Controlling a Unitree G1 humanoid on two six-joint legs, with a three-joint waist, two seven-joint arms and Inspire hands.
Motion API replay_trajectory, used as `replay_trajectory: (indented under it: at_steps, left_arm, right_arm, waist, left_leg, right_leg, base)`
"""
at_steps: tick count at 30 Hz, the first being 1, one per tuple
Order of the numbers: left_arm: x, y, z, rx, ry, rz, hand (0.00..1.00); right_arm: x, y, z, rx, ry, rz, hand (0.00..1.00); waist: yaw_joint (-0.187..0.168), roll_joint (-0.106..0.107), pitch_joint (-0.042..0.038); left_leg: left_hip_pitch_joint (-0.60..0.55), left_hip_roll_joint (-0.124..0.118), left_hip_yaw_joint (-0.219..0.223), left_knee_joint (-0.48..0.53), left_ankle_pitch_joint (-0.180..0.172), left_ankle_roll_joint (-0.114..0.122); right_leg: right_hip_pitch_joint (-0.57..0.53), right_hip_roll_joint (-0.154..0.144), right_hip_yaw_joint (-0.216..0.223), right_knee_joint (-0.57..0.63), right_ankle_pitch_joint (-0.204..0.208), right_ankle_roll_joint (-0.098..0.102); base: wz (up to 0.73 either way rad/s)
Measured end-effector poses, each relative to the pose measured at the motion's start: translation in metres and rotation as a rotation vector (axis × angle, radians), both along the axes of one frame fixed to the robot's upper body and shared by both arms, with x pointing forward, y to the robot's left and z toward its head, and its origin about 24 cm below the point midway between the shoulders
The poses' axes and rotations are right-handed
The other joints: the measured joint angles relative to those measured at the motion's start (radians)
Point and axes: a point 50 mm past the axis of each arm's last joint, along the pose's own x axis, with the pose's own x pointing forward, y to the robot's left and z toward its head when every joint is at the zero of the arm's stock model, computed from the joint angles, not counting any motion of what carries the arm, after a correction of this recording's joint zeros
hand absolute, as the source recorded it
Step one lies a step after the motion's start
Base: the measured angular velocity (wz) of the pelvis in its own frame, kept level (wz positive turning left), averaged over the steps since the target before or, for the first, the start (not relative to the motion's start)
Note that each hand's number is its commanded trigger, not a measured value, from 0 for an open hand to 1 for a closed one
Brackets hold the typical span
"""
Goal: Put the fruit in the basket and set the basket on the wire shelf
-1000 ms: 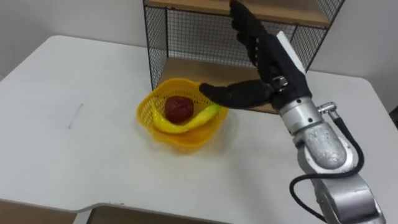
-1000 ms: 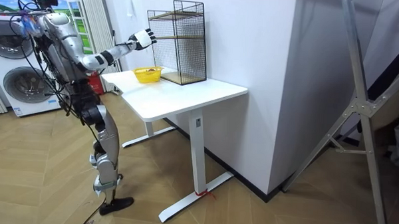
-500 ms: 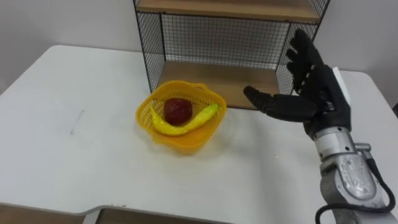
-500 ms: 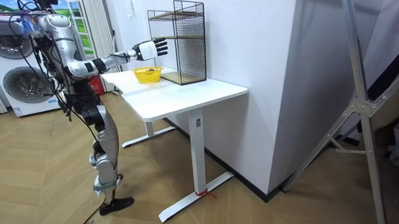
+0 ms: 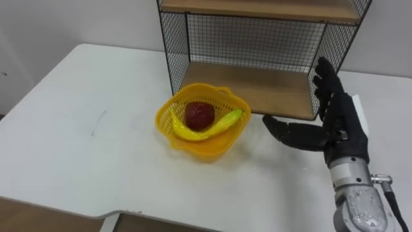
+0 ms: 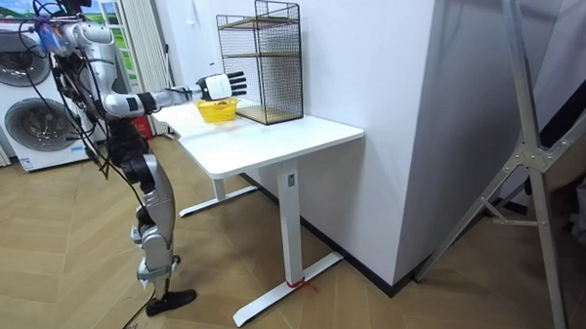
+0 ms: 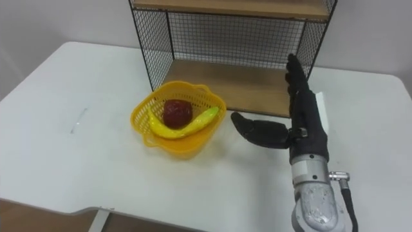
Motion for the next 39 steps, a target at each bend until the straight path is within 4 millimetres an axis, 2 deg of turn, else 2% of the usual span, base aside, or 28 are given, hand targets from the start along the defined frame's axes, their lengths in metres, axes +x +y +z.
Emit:
replay_trajectory:
  at_steps: [2, 4, 7, 9, 11, 15, 16, 18, 19, 26, 30, 32, 36, 39]
  left_arm:
    - [0.014, -0.003, 0.018, 0.080, -0.052, -0.068, 0.00]
    - [0.029, -0.009, 0.032, 0.139, -0.109, -0.156, 0.00]
    - [0.045, -0.021, 0.046, 0.170, -0.188, -0.297, 0.00]
    - [0.055, -0.031, 0.048, 0.178, -0.210, -0.413, 0.00]
    - [0.066, -0.041, 0.045, 0.164, -0.224, -0.537, 0.00]
    - [0.091, -0.068, 0.039, 0.132, -0.269, -0.814, 0.00]
    - [0.095, -0.071, 0.040, 0.134, -0.277, -0.852, 0.00]
    - [0.105, -0.083, 0.041, 0.150, -0.301, -0.989, 0.00]
    - [0.108, -0.088, 0.041, 0.157, -0.307, -1.054, 0.00]
    - [0.120, -0.116, 0.027, 0.089, -0.330, -1.333, 0.00]
    - [0.126, -0.136, 0.005, -0.002, -0.287, -1.505, 0.00]
    - [0.128, -0.142, 0.001, -0.018, -0.283, -1.571, 0.00]
    - [0.129, -0.152, -0.003, -0.034, -0.295, -1.693, 0.00]
    - [0.130, -0.156, -0.004, -0.046, -0.314, -1.749, 0.00]
  right_arm:
    - [0.000, 0.001, -0.001, 0.002, 0.006, 0.019, 0.00]
    - [0.001, 0.003, -0.002, 0.001, 0.019, 0.057, 0.00]
    - [0.001, 0.002, -0.004, -0.002, 0.033, 0.085, 0.00]
    - [0.001, 0.001, -0.004, -0.014, 0.035, 0.090, 0.00]
    - [0.001, 0.002, -0.007, -0.022, 0.046, 0.100, 0.00]
    - [0.001, 0.004, -0.006, -0.020, 0.042, 0.137, 0.00]
    - [0.002, 0.004, -0.006, -0.020, 0.040, 0.142, 0.00]
    - [0.003, 0.005, -0.006, -0.022, 0.034, 0.166, 0.00]
    - [0.003, 0.005, -0.009, -0.021, 0.045, 0.177, 0.00]
    - [0.004, 0.008, -0.012, 0.032, 0.061, 0.214, 0.00]
    - [0.008, 0.014, -0.020, 0.120, 0.080, 0.230, 0.00]
    - [0.009, 0.015, -0.022, 0.138, 0.086, 0.241, 0.00]
    - [0.010, 0.017, -0.021, 0.205, 0.078, 0.272, 0.00]
    - [0.010, 0.018, -0.021, 0.223, 0.077, 0.277, 0.00]
  waist:
    - [-0.007, 0.000, 0.0007]
    - [-0.021, -0.001, 0.0054]
    - [-0.050, -0.009, 0.0081]
    - [-0.060, -0.014, 0.0139]
    - [-0.073, -0.014, 0.0147]
    - [-0.100, -0.006, 0.0236]
    - [-0.102, -0.007, 0.0233]
    - [-0.107, 0.003, 0.0287]
    - [-0.112, 0.005, 0.0275]
    - [-0.139, 0.000, 0.0265]
    - [-0.168, -0.004, 0.0261]
    - [-0.179, -0.007, 0.0279]
    - [-0.187, -0.010, 0.0292]
    - [-0.192, -0.014, 0.0264]
  left_leg:
    - [-0.004, 0.000, 0.000, 0.000, 0.000, 0.000]
    - [-0.008, -0.001, -0.002, 0.007, 0.000, 0.000]
    - [-0.026, -0.002, -0.009, 0.015, 0.000, 0.000]
    - [-0.025, -0.002, -0.008, 0.017, 0.000, 0.000]
    - [-0.023, -0.002, -0.010, 0.021, 0.000, 0.000]
    - [-0.025, -0.002, -0.009, 0.030, -0.001, 0.001]
    - [-0.026, -0.002, -0.008, 0.029, -0.001, 0.001]
    - [-0.024, -0.001, 0.002, 0.021, -0.001, 0.001]
    - [-0.020, -0.001, 0.009, 0.014, -0.001, 0.001]
    - [-0.013, 0.000, 0.023, 0.015, -0.001, 0.002]
    - [-0.006, 0.000, 0.023, 0.016, -0.001, 0.002]
    - [-0.007, 0.001, 0.026, 0.016, -0.001, 0.002]
    - [-0.009, 0.002, 0.046, 0.016, -0.001, 0.002]
    - [-0.009, 0.002, 0.057, 0.016, -0.001, 0.002]
  right_leg:
    - [0.000, 0.000, -0.004, -0.001, 0.000, 0.000]
    - [-0.001, -0.002, -0.012, -0.001, 0.000, 0.000]
    - [-0.010, -0.002, -0.016, 0.000, -0.001, 0.000]
    - [-0.007, -0.002, -0.015, 0.001, -0.001, 0.000]
    - [-0.002, -0.002, -0.016, 0.002, -0.001, 0.000]
    - [-0.004, -0.002, -0.014, 0.004, -0.001, 0.000]
    - [-0.007, -0.002, -0.013, 0.005, -0.001, 0.000]
    - [-0.011, -0.002, -0.001, 0.008, 0.000, -0.001]
    - [-0.012, -0.001, 0.006, 0.009, 0.000, -0.001]
    - [-0.023, -0.001, 0.020, 0.017, 0.000, 0.000]
    - [-0.015, -0.001, 0.020, 0.019, 0.000, 0.000]
    - [-0.019, 0.000, 0.029, 0.019, -0.001, 0.000]
    - [-0.032, 0.002, 0.054, 0.022, -0.001, 0.000]
    - [-0.038, 0.002, 0.066, 0.025, -0.001, 0.000]
  base:
    - [0.10]
    - [0.05]
    - [0.06]
    - [0.00]
    - [0.00]
    - [0.00]
    - [-0.06]
    - [-0.15]
    - [-0.15]
    - [-0.07]
    - [0.00]
    - [-0.08]
    - [-0.15]
    - [-0.11]
